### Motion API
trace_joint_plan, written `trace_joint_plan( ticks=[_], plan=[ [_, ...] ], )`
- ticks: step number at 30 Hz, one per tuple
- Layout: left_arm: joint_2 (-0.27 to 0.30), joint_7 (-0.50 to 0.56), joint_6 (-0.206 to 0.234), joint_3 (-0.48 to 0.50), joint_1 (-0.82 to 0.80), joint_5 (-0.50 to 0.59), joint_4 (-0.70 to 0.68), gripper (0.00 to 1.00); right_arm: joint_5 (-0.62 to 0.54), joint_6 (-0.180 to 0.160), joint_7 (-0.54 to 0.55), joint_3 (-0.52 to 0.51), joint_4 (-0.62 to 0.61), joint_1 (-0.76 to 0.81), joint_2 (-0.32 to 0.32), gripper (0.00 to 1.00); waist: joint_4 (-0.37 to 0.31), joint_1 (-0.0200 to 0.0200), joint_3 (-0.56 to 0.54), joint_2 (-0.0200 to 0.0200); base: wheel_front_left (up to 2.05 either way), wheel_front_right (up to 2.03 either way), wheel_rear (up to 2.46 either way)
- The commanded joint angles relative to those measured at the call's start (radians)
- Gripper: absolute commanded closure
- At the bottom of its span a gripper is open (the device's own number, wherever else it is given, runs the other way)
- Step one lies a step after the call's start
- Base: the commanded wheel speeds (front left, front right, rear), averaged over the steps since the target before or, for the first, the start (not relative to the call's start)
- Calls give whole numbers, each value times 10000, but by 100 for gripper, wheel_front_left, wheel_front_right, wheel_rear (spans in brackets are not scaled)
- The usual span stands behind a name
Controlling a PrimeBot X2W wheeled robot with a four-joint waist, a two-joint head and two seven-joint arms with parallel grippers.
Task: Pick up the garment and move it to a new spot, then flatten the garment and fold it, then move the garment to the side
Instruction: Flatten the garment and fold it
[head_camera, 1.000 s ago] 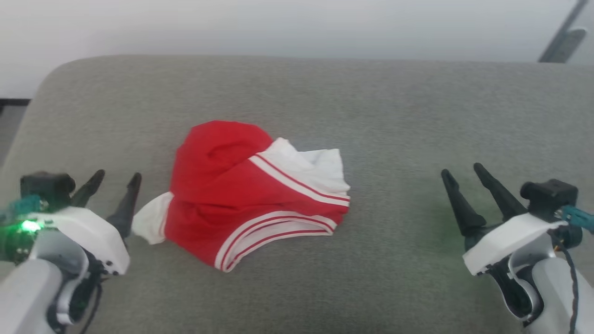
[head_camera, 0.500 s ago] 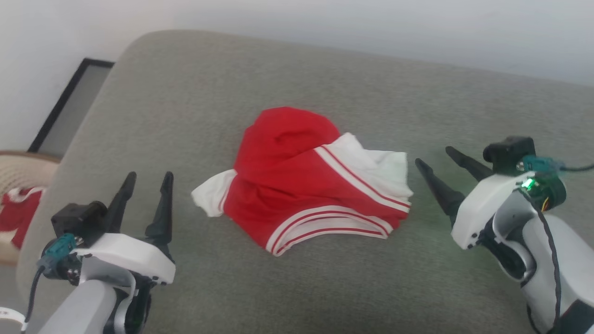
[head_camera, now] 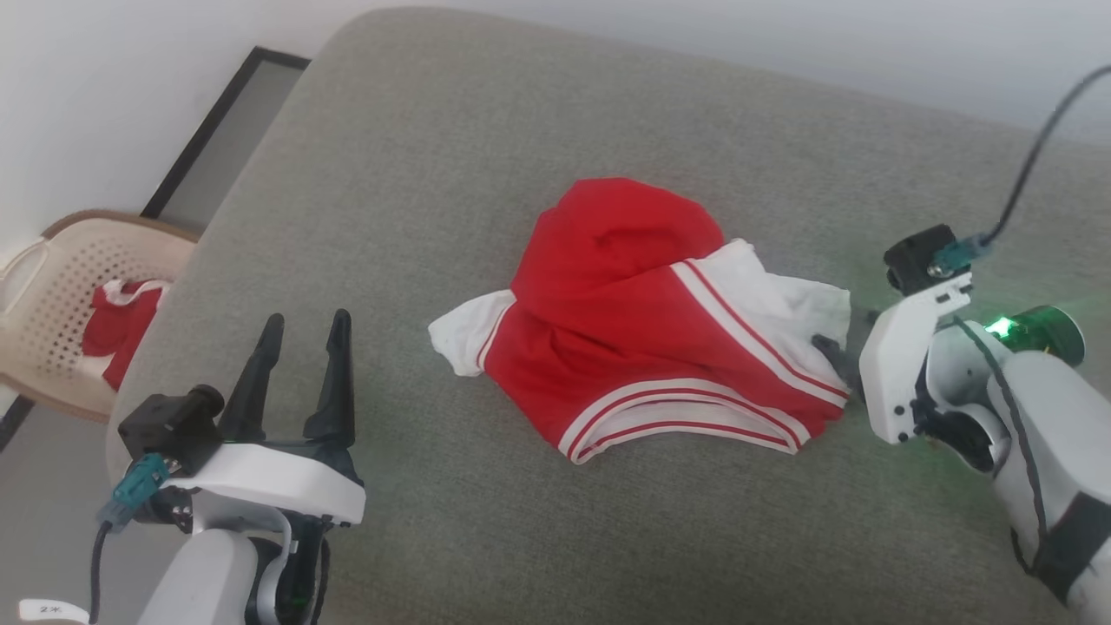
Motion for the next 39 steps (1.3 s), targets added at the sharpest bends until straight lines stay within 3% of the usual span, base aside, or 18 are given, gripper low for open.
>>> trace_joint_plan(
  ticks=[1,6,7,8,9,16,24,32,39],
  plan=[
    [-150,-43,-161,160,27,249,61,0,42,-7,347,133,291,-162,81,0,82,0,77,0,0,0,0],
    [-593,-44,-551,679,-12,558,216,0,269,-4,1189,649,980,-395,286,0,148,0,160,0,0,0,0],
    [-706,-44,-662,814,-9,597,244,0,372,-4,1353,749,1121,-432,326,13,153,0,166,0,0,0,0],
    [-823,-44,-785,965,2,661,280,0,457,-4,1455,853,1220,-493,354,78,155,0,170,0,0,0,0],
    [-1007,-44,-981,1191,39,841,386,0,559,-4,1548,986,1410,-633,279,100,164,0,165,0,0,0,0],
    [-1398,-45,-1456,2054,193,1261,555,0,1011,-16,964,890,1312,-1180,-302,100,-133,0,-17,0,0,0,0],
    [-1320,-43,-1695,2785,443,1657,394,0,1457,-13,596,345,616,-985,-1271,100,-856,0,-274,0,0,0,0],
    [-1173,-44,-1792,3035,526,1879,357,0,1841,-13,925,-861,148,28,-2326,100,-1592,0,-500,0,0,0,0],
    [-980,-45,-1832,3103,686,1942,346,0,1910,-13,1686,-2324,-346,1588,-2784,100,-2004,0,-668,0,0,0,0]
  ],
)
